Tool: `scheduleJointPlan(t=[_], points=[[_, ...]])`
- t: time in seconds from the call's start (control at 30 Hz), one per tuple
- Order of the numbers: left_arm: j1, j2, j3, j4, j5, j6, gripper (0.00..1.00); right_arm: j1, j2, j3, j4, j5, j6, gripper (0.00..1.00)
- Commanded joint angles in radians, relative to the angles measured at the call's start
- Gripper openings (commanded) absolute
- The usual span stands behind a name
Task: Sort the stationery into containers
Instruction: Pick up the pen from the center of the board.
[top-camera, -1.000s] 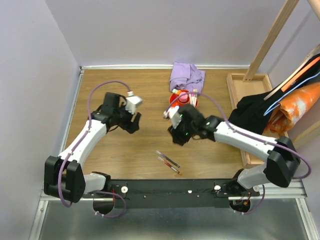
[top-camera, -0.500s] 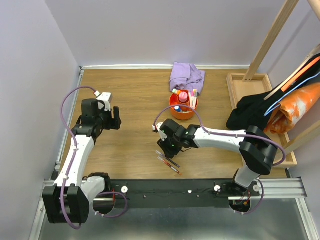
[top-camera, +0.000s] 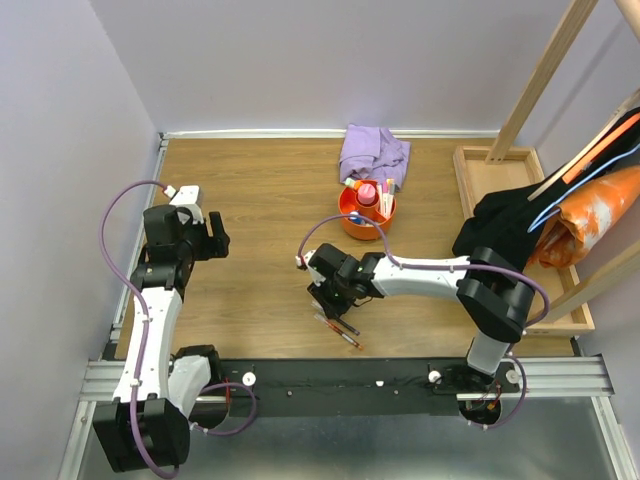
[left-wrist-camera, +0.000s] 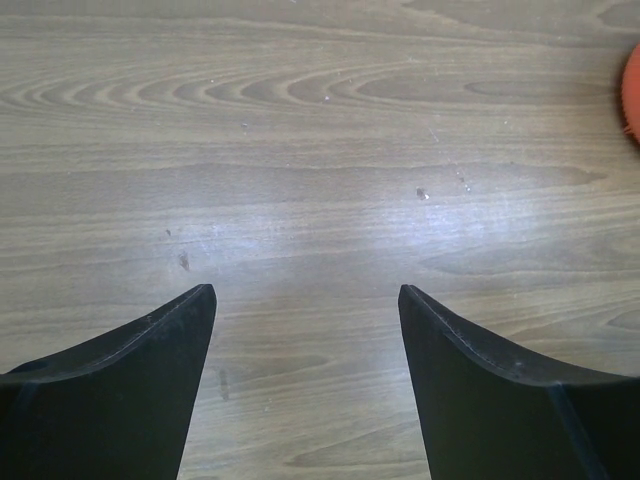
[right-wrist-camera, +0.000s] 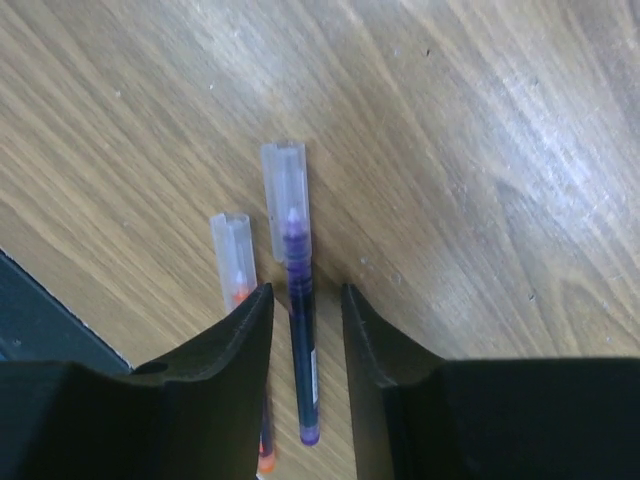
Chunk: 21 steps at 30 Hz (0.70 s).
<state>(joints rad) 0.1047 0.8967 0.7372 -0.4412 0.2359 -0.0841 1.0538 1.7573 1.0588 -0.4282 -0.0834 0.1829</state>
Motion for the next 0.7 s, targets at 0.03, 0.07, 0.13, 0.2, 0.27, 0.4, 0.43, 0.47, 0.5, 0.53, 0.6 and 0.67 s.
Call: scheduleJointPlan(t=[0.03, 0.07, 0.13, 0.2, 0.27, 0.4, 0.43, 0.47, 0.5, 0.53, 0.6, 0.67], points=[[0.027, -0.047, -0.022, 0.030, 0.049, -0.032, 0.83, 0.006, 0.045, 0.006, 0.016, 0.031, 0.001, 0.34], [0.029, -0.050, -0.025, 0.032, 0.052, -0.040, 0.83, 0.008, 0.048, 0.001, 0.020, 0.039, 0.000, 0.33], [0.041, -0.058, -0.032, 0.041, 0.062, -0.049, 0.84, 0.006, 0.062, -0.008, 0.022, 0.063, -0.006, 0.32], [0.049, -0.058, -0.035, 0.044, 0.080, -0.057, 0.84, 0.006, 0.086, -0.017, 0.025, 0.079, -0.016, 0.30], [0.050, -0.055, -0.036, 0.045, 0.089, -0.059, 0.84, 0.006, 0.116, -0.020, 0.032, 0.148, -0.019, 0.30], [0.052, -0.038, -0.029, 0.045, 0.106, -0.056, 0.84, 0.009, 0.188, 0.016, 0.048, 0.204, -0.112, 0.16], [0.052, -0.032, -0.029, 0.047, 0.108, -0.055, 0.84, 0.009, 0.206, 0.035, 0.052, 0.241, -0.135, 0.09], [0.052, -0.027, -0.022, 0.048, 0.108, -0.057, 0.84, 0.009, 0.209, 0.044, 0.060, 0.255, -0.166, 0.01], [0.052, -0.022, -0.019, 0.048, 0.114, -0.059, 0.84, 0.006, 0.209, 0.055, 0.060, 0.260, -0.174, 0.00], [0.052, -0.010, -0.013, 0.041, 0.115, -0.060, 0.84, 0.005, 0.203, 0.067, 0.059, 0.260, -0.174, 0.01], [0.053, 0.005, 0.014, 0.029, 0.123, -0.062, 0.84, -0.001, 0.150, 0.101, 0.055, 0.272, -0.175, 0.00], [0.052, 0.030, 0.043, 0.007, 0.131, -0.065, 0.84, -0.011, 0.082, 0.144, 0.060, 0.278, -0.209, 0.01]])
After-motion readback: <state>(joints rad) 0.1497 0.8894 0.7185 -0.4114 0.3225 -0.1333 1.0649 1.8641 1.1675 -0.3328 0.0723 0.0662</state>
